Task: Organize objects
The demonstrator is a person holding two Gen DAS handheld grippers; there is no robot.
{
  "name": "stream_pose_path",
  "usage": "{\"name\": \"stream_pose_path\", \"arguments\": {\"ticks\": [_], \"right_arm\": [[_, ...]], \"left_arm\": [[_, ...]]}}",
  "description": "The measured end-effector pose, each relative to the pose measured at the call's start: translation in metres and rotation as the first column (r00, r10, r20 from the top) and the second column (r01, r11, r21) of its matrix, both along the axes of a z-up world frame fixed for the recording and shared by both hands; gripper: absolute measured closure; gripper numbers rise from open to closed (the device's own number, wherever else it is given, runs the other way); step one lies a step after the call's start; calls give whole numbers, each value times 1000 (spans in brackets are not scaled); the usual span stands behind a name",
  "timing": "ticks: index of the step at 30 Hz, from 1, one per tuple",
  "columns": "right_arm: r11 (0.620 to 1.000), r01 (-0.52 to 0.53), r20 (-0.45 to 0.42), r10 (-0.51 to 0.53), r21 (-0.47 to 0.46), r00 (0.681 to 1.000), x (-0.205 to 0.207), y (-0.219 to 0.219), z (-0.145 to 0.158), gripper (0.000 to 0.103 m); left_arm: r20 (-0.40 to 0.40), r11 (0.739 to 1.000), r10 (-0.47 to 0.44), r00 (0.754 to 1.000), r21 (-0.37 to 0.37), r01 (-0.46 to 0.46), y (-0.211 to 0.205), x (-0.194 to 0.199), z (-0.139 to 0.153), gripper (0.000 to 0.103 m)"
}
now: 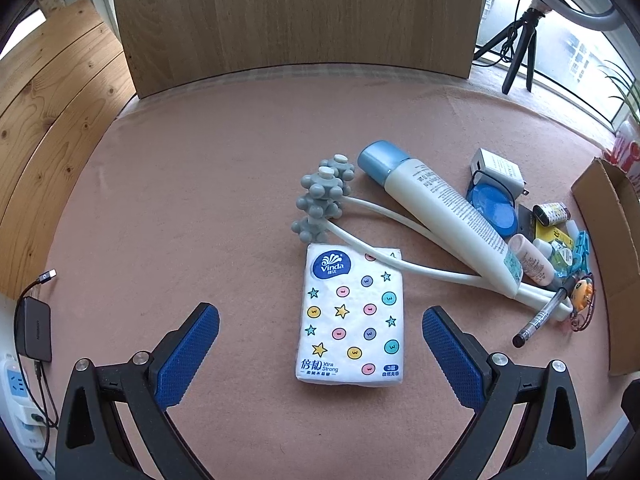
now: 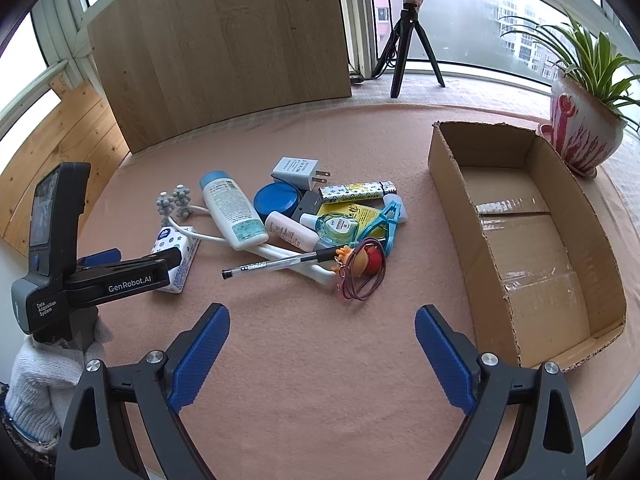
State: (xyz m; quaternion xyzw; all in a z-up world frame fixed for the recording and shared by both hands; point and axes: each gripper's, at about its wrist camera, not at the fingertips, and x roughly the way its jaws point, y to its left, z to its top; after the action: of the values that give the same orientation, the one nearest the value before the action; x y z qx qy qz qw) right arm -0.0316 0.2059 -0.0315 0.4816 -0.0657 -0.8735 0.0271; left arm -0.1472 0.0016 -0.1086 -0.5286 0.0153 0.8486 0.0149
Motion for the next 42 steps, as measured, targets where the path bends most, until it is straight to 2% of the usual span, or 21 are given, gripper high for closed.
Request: {"name": "stream_pose_path", "arguments": {"ticks": [6,12,15,18,20,28,42], "right_arm": [[1000,5,5,-5,0,1000,0,2,-2,11],[1000,9,10,-9,-1,1000,-1,5,-3,11],[1000,9,11,-9,-2,1000,-1,5,-3,11],[1000,10,14,-10,-4,1000,-2,6,-5,11],[1000,8,14,-8,-4,1000,-2,6,-5,11],[1000,-7,16,7,-9,1000,-5,5,-7,11],[998,-44,38,45,-44,998,-4,7,-13,12]], "left_arm": [[30,1000,-10,999,8,10,2,-11,-12,8],[68,999,-25,997,33,23,3,-17,-24,22],[61,999,-27,998,41,24,2,-17,-24,26],[53,998,-33,998,52,30,3,-17,-22,36],[51,998,-34,998,61,31,3,-15,-21,46],[58,995,-34,998,97,28,7,5,-19,47],[57,989,-32,998,147,24,31,77,-19,47]]}}
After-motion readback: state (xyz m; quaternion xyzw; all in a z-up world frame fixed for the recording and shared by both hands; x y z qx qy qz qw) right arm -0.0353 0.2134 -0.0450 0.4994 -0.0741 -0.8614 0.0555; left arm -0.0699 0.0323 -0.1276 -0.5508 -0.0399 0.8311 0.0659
